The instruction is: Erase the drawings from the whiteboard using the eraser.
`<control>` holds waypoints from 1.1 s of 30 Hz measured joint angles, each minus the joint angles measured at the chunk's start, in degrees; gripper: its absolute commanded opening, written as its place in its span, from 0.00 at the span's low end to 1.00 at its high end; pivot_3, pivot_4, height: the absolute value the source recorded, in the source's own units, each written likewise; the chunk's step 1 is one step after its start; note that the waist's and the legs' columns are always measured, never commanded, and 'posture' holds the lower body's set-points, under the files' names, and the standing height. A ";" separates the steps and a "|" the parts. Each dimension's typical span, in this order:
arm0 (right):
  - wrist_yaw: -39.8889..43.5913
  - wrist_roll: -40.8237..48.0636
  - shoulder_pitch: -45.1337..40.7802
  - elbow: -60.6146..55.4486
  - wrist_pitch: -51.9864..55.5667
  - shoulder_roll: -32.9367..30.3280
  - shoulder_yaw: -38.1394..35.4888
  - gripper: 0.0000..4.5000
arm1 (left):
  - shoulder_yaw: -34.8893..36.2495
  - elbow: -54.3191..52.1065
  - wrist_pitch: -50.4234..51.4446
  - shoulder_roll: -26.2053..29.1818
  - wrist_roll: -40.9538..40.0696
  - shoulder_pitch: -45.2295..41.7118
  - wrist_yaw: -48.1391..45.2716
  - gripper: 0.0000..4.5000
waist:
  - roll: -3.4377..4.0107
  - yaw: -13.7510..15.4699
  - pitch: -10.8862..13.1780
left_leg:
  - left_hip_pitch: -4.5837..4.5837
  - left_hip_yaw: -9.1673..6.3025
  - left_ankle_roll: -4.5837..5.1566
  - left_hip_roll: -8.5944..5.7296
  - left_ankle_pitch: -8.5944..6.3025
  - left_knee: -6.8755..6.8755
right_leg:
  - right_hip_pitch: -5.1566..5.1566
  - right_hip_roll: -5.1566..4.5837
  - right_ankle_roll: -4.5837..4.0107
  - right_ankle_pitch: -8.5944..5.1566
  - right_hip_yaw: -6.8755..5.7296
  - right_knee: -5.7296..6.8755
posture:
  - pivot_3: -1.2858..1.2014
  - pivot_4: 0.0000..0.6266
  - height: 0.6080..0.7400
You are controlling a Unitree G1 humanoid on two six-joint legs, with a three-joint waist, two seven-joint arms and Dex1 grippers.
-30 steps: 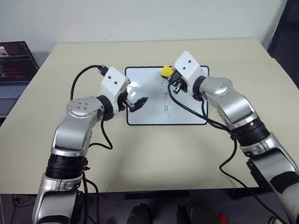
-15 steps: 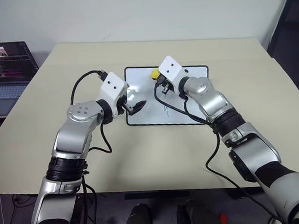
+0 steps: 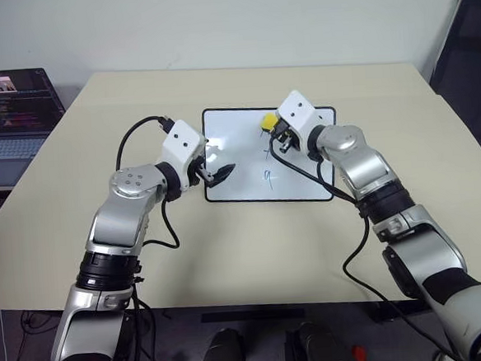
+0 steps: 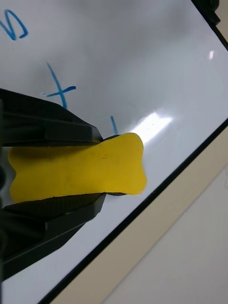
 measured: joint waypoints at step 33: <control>1.27 -6.28 5.05 -5.17 -1.93 -4.14 1.84 0.22 | -0.17 -0.34 -0.04 -0.81 0.29 0.55 -0.50 1.00 | -0.02 0.15 -0.01 | 0.21 -0.05 -0.02 -0.07 0.17 0.04 | 0.12 0.00 -0.01 -0.02 -0.01 0.28 | 0.52 0.24 1.00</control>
